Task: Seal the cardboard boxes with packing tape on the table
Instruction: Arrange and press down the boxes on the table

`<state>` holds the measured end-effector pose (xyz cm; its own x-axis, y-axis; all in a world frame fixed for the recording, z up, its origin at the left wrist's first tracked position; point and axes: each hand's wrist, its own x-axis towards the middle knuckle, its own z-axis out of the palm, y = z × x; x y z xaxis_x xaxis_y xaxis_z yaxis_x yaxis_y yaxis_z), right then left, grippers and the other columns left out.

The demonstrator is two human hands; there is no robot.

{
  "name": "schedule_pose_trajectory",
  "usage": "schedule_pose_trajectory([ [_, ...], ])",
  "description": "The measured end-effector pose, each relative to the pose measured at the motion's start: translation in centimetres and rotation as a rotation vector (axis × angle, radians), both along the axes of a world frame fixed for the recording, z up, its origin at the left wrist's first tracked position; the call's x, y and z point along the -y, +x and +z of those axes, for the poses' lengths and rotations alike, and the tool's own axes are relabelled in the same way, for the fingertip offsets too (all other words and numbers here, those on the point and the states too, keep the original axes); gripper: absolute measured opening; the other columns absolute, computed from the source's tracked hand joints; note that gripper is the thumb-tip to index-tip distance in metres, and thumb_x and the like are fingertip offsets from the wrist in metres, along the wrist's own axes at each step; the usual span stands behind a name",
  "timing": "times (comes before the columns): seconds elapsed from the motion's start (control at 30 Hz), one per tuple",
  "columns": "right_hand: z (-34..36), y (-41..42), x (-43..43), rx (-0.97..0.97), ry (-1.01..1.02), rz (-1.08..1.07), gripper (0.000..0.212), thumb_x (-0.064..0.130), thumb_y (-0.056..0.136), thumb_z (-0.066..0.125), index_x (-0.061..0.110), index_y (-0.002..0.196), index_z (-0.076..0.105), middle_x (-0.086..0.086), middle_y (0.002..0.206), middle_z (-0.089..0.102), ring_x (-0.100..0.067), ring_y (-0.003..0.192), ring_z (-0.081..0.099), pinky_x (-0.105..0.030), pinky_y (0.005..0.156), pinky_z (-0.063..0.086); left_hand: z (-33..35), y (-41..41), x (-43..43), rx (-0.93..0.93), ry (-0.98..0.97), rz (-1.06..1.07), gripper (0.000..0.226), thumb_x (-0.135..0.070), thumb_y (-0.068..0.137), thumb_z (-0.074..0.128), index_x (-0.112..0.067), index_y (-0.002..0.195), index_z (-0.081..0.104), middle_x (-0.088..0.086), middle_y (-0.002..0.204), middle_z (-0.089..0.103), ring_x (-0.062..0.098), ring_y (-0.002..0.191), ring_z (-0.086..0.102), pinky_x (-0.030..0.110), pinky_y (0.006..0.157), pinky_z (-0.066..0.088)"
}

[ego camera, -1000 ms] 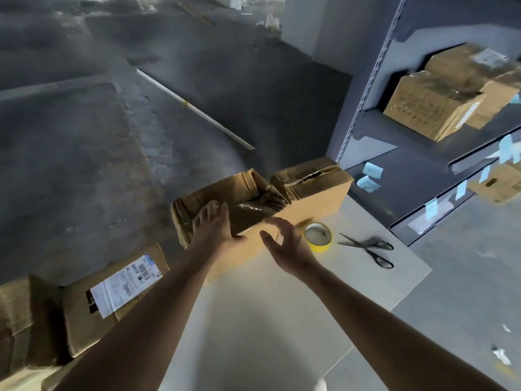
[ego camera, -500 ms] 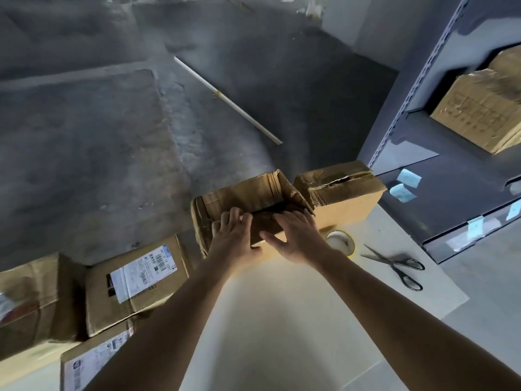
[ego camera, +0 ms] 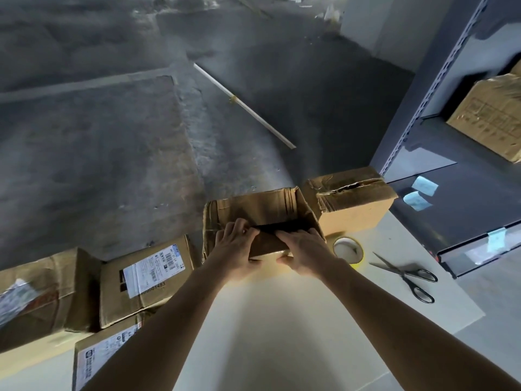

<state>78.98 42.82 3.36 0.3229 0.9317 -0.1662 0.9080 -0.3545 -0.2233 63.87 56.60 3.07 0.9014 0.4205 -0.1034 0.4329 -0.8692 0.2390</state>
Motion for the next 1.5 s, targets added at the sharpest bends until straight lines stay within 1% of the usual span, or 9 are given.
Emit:
schedule_pose_trajectory([
  [0.4, 1.3, -4.5, 3.2, -0.3, -0.137, -0.079, 0.076, 0.057, 0.072, 0.078, 0.026, 0.126, 0.033, -0.001, 0.124, 0.053, -0.022, 0.108, 0.058, -0.037, 0.093, 0.053, 1.8, -3.3, 1.9, -0.098, -0.111, -0.215, 0.061, -0.035, 0.081, 0.067, -0.025, 0.133, 0.035, -0.003, 0.136, 0.026, 0.018, 0.131, 0.024, 0.038, 0.112, 0.022],
  [0.63, 1.9, -6.4, 5.7, -0.44, -0.11, -0.118, 0.1, 0.089, 0.065, 0.055, 0.027, 0.138, 0.028, -0.003, 0.132, 0.053, -0.022, 0.11, 0.06, -0.038, 0.087, 0.057, 2.5, -5.0, 4.4, -0.103, -0.114, -0.195, 0.07, -0.027, 0.082, 0.068, -0.033, 0.141, 0.032, -0.009, 0.144, 0.021, 0.019, 0.139, 0.018, 0.041, 0.118, 0.016],
  [0.77, 2.1, -7.0, 7.3, -0.369, -0.075, -0.065, 0.1, 0.088, 0.07, 0.046, 0.022, 0.143, 0.034, -0.005, 0.135, 0.058, -0.024, 0.118, 0.059, -0.041, 0.093, 0.054, 2.7, -5.7, 6.8, -0.149, -0.094, -0.123, 0.079, -0.023, 0.084, 0.069, -0.034, 0.149, 0.025, -0.009, 0.15, 0.014, 0.022, 0.144, 0.011, 0.043, 0.12, 0.014],
  [0.9, 2.2, -7.7, 9.1, -0.355, 0.074, -0.044, 0.08, 0.069, 0.081, 0.062, 0.018, 0.139, 0.041, -0.004, 0.134, 0.057, -0.022, 0.122, 0.055, -0.034, 0.095, 0.05, 2.9, -6.6, 9.4, -0.123, -0.042, -0.05, 0.086, -0.014, 0.083, 0.066, -0.03, 0.153, 0.018, -0.005, 0.157, 0.009, 0.022, 0.148, 0.005, 0.037, 0.119, 0.008],
  [1.03, 2.2, -8.3, 10.0, -0.379, 0.133, -0.086, 0.078, 0.068, 0.077, 0.068, 0.02, 0.133, 0.042, -0.003, 0.126, 0.058, -0.022, 0.116, 0.056, -0.037, 0.093, 0.05, 2.9, -7.7, 11.5, -0.074, -0.053, 0.136, 0.091, -0.015, 0.084, 0.067, -0.032, 0.154, 0.012, -0.002, 0.159, 0.002, 0.026, 0.149, -0.001, 0.044, 0.12, 0.013],
  [1.27, 1.5, -9.2, 11.0, -0.496, 0.125, -0.233, 0.08, 0.067, 0.07, 0.075, 0.016, 0.123, 0.042, -0.003, 0.112, 0.056, -0.021, 0.104, 0.058, -0.038, 0.086, 0.056, 2.8, -8.7, 14.1, -0.081, -0.256, 0.512, 0.091, -0.024, 0.094, 0.059, -0.021, 0.157, -0.006, 0.01, 0.163, -0.015, 0.038, 0.15, -0.003, 0.048, 0.121, 0.016],
  [1.33, 1.7, -9.3, 10.9, -0.498, 0.134, -0.227, 0.074, 0.063, 0.071, 0.077, 0.017, 0.117, 0.041, -0.002, 0.108, 0.054, -0.019, 0.1, 0.057, -0.032, 0.079, 0.053, 3.5, -8.7, 14.8, -0.006, -0.364, 0.52, 0.08, -0.018, 0.099, 0.049, -0.018, 0.157, -0.005, 0.013, 0.164, -0.003, 0.036, 0.151, 0.009, 0.038, 0.117, 0.024],
  [1.4, 1.9, -9.3, 10.6, -0.507, 0.141, -0.224, 0.069, 0.06, 0.073, 0.078, 0.02, 0.112, 0.039, -0.002, 0.105, 0.053, -0.017, 0.095, 0.057, -0.026, 0.071, 0.049, 4.1, -8.6, 15.3, 0.069, -0.434, 0.486, 0.066, -0.013, 0.102, 0.042, -0.018, 0.157, 0.005, 0.013, 0.158, 0.028, 0.032, 0.141, 0.035, 0.027, 0.098, 0.037],
  [1.5, 2.2, -9.4, 10.2, -0.518, 0.139, -0.229, 0.061, 0.057, 0.078, 0.075, 0.019, 0.112, 0.04, 0.0, 0.099, 0.052, -0.016, 0.091, 0.058, -0.022, 0.066, 0.047, 4.7, -8.5, 15.3, 0.133, -0.444, 0.455, 0.051, -0.022, 0.106, 0.036, -0.022, 0.154, 0.019, 0.011, 0.149, 0.044, 0.027, 0.131, 0.047, 0.023, 0.09, 0.036],
])
